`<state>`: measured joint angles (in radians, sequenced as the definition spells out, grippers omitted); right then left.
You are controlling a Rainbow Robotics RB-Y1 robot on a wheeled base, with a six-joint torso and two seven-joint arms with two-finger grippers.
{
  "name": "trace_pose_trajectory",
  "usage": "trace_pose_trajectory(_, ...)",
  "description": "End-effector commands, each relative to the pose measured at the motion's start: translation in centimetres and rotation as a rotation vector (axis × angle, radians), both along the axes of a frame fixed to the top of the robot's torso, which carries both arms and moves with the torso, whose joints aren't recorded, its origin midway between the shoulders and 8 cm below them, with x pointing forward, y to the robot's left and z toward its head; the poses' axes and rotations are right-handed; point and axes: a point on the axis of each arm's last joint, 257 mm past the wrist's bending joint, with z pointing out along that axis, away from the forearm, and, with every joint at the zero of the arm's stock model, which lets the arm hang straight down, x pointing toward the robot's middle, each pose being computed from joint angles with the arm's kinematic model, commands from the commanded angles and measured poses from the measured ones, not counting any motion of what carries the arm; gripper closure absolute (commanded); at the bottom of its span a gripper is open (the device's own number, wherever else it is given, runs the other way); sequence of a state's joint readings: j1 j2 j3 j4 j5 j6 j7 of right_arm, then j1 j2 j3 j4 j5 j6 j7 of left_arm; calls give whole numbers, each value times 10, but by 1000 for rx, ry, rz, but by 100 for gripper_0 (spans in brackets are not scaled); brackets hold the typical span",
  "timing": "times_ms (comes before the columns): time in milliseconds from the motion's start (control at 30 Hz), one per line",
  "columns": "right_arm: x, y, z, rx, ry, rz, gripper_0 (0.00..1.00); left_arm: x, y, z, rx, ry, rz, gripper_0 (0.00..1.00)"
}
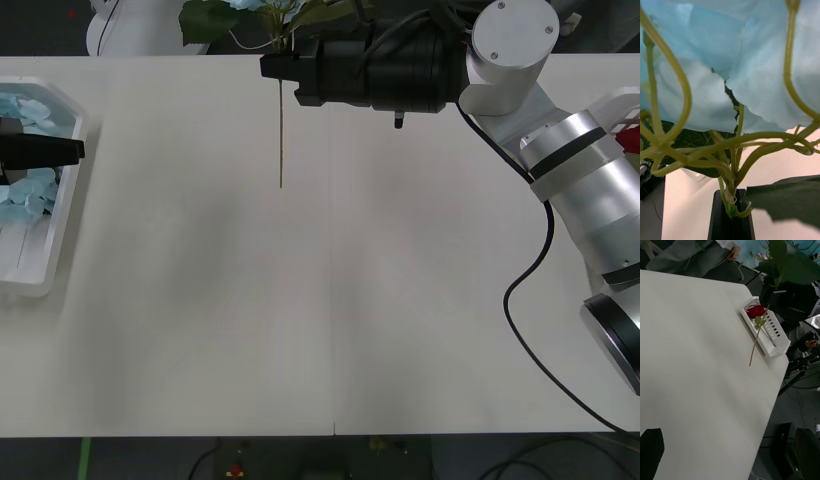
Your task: Put the red flowers into the right box and the blue flowers into the left box
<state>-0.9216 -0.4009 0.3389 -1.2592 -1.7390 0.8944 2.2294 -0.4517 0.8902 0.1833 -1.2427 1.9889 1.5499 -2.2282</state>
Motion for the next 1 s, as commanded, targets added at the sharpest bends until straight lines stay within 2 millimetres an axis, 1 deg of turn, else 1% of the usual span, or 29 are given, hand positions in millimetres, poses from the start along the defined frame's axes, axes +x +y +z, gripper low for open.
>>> trace_pose_trajectory(33,-22,33,38,40,-47,68,100,-4,-23,-7,-25,-74,-68,0)
trace_pose_trajectory(100,-23,34,39,42,-47,70,100,-5,-42,-10,-75,-76,-90,0)
trace_pose_trajectory(200,-23,35,40,46,-46,70,100,-1,-62,-14,-115,-114,-102,0)
trace_pose_trajectory(333,-23,36,40,48,-46,68,100,10,-79,-22,-129,-163,-88,0)
trace_pose_trajectory(400,-23,37,40,49,-46,70,100,17,-96,-25,-132,-197,-92,0)
trace_pose_trajectory(433,-23,37,40,49,-46,70,100,17,-96,-25,-132,-197,-92,0)
trace_pose_trajectory(467,-24,37,40,51,-44,71,100,22,-112,-26,-137,-219,-99,0)
trace_pose_trajectory(500,-23,37,40,50,-45,70,100,23,-116,-27,-137,-219,-99,0)
trace_pose_trajectory(533,-23,37,40,50,-45,70,100,28,-126,-27,-142,-221,-99,0)
trace_pose_trajectory(833,-24,39,40,53,-43,70,100,45,-187,-16,-208,-239,-96,0)
trace_pose_trajectory(1000,-24,39,39,55,-42,70,100,53,-211,-12,-230,-246,-83,0)
